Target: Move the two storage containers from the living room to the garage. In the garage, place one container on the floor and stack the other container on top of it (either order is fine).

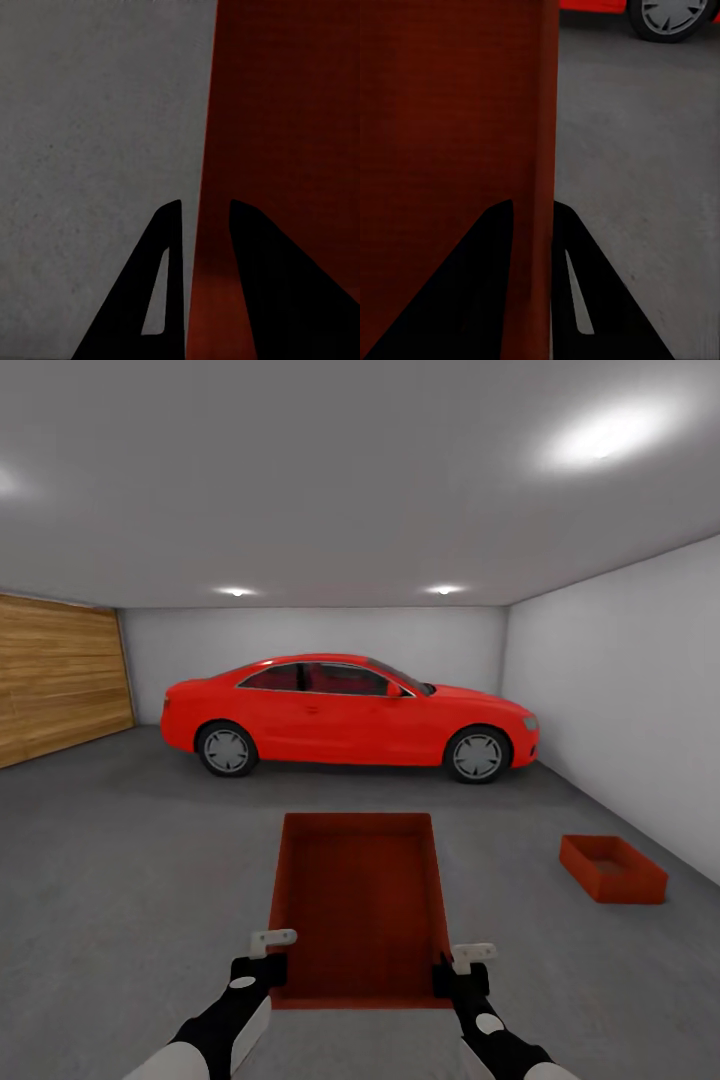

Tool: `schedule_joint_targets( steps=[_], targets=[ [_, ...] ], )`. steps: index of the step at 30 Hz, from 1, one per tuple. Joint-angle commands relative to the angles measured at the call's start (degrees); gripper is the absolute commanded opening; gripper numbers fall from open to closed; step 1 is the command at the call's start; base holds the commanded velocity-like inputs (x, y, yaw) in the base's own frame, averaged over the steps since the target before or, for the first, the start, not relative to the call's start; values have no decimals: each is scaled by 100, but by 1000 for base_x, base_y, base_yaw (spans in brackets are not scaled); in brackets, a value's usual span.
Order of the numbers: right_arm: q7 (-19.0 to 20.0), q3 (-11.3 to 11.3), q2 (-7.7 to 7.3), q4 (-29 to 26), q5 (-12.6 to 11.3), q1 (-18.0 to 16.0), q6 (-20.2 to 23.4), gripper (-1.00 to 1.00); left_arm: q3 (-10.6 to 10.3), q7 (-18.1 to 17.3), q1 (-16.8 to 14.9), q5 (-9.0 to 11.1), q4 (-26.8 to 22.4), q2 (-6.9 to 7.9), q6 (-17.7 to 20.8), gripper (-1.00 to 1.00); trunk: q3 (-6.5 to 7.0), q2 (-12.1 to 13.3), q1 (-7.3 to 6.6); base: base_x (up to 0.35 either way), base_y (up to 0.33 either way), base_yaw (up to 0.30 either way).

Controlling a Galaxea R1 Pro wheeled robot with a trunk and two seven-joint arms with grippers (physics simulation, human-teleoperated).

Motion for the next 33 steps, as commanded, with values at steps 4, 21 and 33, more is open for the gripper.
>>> schedule_joint_targets(
  steps=[4, 21, 33],
  targets=[
    [-56, -204, -29, -20, 38, -4, -19, -100, 57, 62, -1, 92, 7, 67, 9, -100, 0, -2, 5, 322, 0, 0],
    [-56, -204, -33, -21, 43, -4, -21, -100, 57, 62, -1, 92, 7, 67, 9, -100, 0, -2, 5, 321, 0, 0],
    [-56, -204, -29, -21, 44, -4, -21, -100, 57, 59, -1, 92, 7, 67, 9, -100, 0, -2, 5, 322, 0, 0]
  ],
)
